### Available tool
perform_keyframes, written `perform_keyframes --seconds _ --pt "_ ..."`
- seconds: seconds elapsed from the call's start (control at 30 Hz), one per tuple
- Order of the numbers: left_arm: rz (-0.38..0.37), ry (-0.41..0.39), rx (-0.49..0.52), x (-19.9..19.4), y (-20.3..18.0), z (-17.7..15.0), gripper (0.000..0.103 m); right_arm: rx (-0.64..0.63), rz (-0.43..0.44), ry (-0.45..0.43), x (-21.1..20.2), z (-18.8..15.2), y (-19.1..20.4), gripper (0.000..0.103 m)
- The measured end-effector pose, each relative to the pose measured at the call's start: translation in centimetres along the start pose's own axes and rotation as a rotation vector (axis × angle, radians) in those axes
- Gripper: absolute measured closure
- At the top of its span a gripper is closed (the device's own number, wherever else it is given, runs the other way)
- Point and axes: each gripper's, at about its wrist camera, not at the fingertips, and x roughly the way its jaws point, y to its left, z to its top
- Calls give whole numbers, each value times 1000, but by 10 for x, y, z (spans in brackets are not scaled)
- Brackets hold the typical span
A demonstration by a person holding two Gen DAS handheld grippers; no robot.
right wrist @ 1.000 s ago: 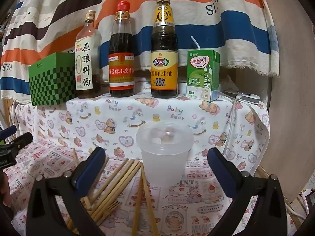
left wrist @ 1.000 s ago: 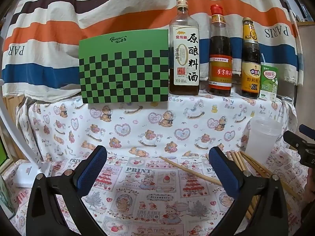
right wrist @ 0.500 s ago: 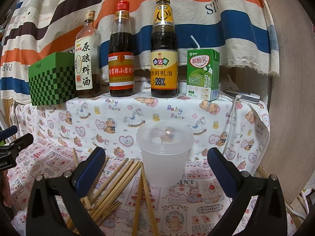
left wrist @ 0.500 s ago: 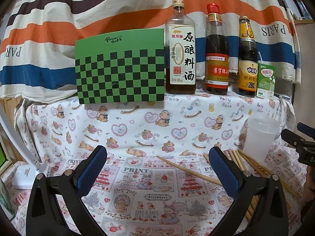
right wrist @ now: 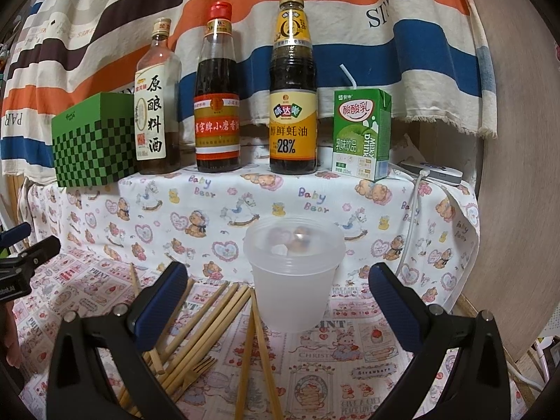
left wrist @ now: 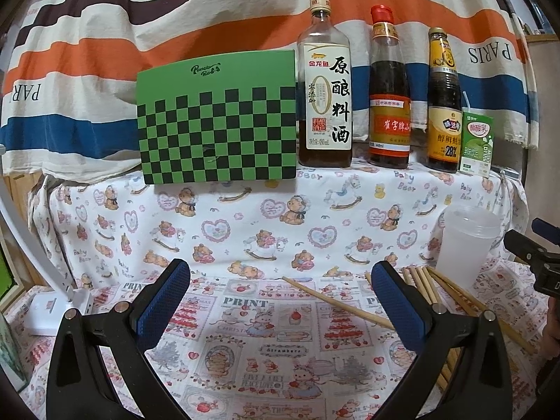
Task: Organize utensils
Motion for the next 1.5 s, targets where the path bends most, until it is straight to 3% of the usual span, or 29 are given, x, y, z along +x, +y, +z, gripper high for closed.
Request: perform_keyframes --seconds 1.5 --pt "22 3 -2 0 5 0 0 -2 1 15 5 -1 1 0"
